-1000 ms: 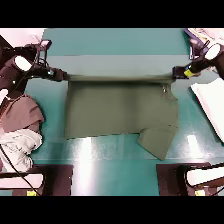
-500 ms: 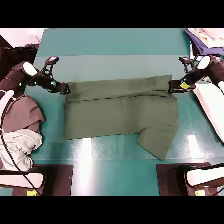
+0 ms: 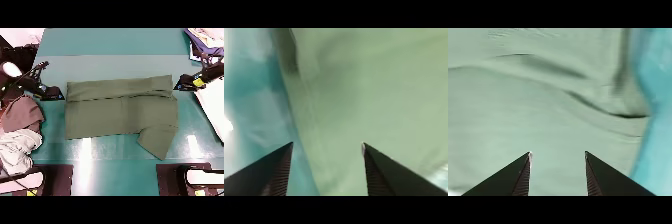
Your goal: Fold the shirts.
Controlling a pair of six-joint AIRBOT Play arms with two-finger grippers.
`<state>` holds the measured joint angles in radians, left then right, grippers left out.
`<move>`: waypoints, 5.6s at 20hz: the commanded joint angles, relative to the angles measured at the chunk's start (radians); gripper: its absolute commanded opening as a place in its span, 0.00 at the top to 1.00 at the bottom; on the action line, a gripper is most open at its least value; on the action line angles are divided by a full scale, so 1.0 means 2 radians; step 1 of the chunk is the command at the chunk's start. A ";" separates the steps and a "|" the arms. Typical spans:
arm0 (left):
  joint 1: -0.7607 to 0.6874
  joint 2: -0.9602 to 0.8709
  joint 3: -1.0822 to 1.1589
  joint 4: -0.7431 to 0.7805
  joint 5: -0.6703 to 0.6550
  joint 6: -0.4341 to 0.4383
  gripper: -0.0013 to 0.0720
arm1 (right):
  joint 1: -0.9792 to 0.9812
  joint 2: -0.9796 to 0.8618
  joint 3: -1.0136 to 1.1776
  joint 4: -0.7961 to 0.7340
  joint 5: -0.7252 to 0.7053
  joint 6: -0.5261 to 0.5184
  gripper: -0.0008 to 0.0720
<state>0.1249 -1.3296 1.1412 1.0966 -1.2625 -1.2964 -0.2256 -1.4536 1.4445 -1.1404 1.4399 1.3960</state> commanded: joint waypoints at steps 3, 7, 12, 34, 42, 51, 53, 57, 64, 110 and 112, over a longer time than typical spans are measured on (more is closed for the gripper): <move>0.044 0.102 -0.171 -0.050 -0.012 0.010 0.27 | -0.017 0.035 0.000 0.050 0.009 -0.026 0.46; 0.044 0.112 -0.249 -0.053 0.010 0.011 0.27 | -0.014 0.035 0.000 0.051 0.019 -0.026 0.46; 0.044 0.112 -0.296 -0.053 0.007 0.017 0.27 | -0.014 0.035 0.000 0.051 0.032 -0.026 0.46; -0.006 0.112 -0.226 -0.068 0.025 0.020 0.95 | -0.181 0.228 -0.485 0.045 -0.023 -0.041 0.47; -0.006 0.112 -0.226 -0.068 0.019 0.020 0.95 | -0.108 0.206 -0.516 0.050 -0.113 -0.040 0.56; -0.006 0.191 -0.222 -0.051 -0.049 0.009 0.95 | -0.078 0.303 -0.389 -0.049 0.035 -0.036 0.96; -0.006 0.236 -0.225 -0.051 -0.089 0.006 0.95 | -0.078 0.346 -0.364 -0.062 0.088 -0.017 0.96; -0.006 0.257 -0.221 -0.054 -0.113 0.006 0.95 | -0.078 0.408 -0.333 -0.044 0.057 -0.001 0.96; -0.006 0.250 -0.220 -0.114 0.124 -0.002 0.95 | -0.069 0.319 -0.258 -0.029 -0.051 -0.004 0.96; -0.034 0.006 -0.022 -0.157 0.054 0.014 0.94 | -0.081 -0.211 0.001 0.154 0.035 -0.153 0.13; -0.057 0.005 -0.022 -0.151 0.064 0.014 0.95 | -0.072 -0.211 0.001 0.154 0.018 -0.155 0.42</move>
<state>0.0578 -1.3182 1.0981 0.7784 -1.1572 -1.2663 -0.3973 -1.8557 1.4338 -0.8307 1.5036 1.0931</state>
